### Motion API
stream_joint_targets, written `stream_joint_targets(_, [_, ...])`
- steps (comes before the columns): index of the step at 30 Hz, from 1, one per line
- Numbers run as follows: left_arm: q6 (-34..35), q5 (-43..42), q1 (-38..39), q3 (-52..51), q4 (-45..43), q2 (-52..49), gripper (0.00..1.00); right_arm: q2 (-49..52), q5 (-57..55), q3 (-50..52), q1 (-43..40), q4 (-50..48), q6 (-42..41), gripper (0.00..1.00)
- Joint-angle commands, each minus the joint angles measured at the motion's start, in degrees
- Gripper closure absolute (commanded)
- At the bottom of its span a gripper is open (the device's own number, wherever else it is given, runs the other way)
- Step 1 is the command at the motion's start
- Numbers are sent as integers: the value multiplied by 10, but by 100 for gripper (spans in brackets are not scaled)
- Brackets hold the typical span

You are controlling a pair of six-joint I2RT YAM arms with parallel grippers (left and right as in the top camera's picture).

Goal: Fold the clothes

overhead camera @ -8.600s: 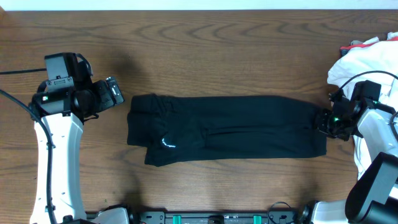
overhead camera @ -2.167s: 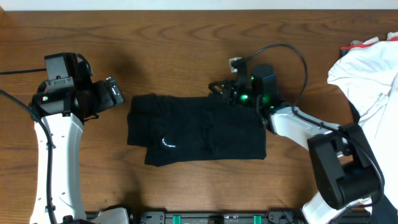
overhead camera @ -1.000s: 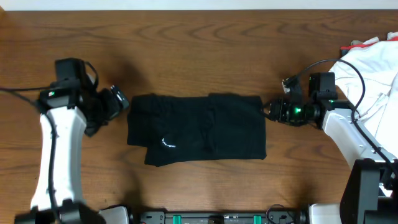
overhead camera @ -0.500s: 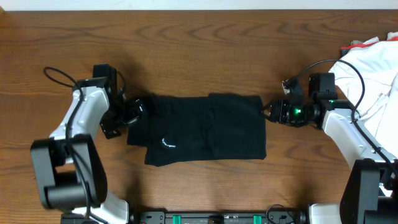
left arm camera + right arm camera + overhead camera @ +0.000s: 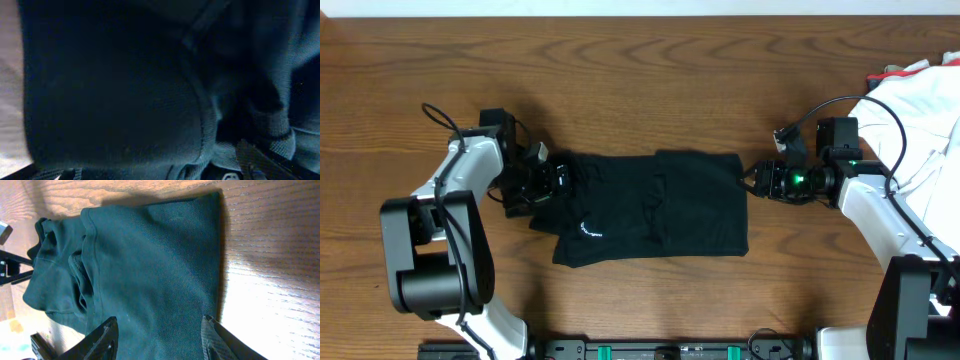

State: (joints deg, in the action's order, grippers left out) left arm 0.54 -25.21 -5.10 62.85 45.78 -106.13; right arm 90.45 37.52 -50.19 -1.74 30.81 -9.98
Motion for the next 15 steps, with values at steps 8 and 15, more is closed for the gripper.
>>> stream_joint_targets(8, [-22,-42,28,-56,-42,-26,6,-9,2,-2,-1,2,11,49])
stream_joint_targets(15, [-16,-50,6,-56,-41,-23,6,-9,2,-2,-1,3,11,50])
